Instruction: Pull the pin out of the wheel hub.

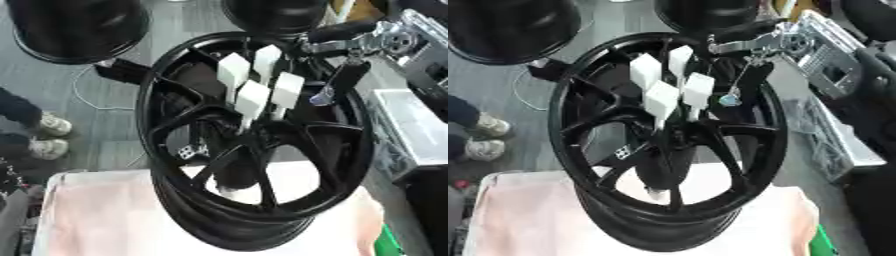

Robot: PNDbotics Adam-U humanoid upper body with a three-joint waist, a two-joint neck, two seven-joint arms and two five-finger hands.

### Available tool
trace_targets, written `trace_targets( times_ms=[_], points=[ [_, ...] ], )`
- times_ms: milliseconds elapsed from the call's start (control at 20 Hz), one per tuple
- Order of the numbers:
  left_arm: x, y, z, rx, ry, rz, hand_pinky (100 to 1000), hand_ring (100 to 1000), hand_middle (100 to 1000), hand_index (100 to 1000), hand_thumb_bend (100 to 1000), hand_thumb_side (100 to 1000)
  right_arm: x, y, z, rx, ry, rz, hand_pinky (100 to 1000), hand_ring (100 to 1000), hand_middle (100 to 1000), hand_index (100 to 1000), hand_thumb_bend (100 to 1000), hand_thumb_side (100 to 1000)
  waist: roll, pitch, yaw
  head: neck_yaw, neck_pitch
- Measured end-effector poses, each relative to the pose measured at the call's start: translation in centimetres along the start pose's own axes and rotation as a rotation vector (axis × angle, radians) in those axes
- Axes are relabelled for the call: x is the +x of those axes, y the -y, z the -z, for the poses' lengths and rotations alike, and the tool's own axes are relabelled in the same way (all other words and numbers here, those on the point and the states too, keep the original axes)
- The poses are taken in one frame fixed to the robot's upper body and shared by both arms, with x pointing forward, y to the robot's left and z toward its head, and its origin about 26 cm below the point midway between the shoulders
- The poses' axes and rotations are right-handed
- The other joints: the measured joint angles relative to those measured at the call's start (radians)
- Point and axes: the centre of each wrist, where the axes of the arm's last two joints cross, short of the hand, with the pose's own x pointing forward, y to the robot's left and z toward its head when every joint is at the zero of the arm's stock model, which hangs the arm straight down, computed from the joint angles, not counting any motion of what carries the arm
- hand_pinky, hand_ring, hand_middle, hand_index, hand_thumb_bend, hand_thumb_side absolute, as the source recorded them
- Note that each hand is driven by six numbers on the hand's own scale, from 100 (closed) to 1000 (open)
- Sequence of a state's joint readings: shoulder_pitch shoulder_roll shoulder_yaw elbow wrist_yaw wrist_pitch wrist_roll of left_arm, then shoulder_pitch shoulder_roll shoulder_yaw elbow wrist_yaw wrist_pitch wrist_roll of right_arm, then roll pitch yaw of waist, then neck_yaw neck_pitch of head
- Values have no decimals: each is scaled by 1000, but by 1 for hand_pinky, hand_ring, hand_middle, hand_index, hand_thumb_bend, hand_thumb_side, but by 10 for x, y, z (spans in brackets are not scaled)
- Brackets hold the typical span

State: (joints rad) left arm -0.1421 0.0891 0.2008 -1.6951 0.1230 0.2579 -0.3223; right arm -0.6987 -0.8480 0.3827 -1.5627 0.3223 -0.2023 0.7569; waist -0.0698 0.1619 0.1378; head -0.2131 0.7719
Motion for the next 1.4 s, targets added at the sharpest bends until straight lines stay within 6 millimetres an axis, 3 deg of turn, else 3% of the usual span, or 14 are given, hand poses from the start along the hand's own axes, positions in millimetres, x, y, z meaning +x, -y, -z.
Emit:
trace_targets(
  times_ms=[1400],
  points=[
    [0,0,0,1,0,0,538,621,625,686,285,987,-1,-6,8,51,28,27,388,358,653,729,195,100,-4,3,7,0,0]
  ],
)
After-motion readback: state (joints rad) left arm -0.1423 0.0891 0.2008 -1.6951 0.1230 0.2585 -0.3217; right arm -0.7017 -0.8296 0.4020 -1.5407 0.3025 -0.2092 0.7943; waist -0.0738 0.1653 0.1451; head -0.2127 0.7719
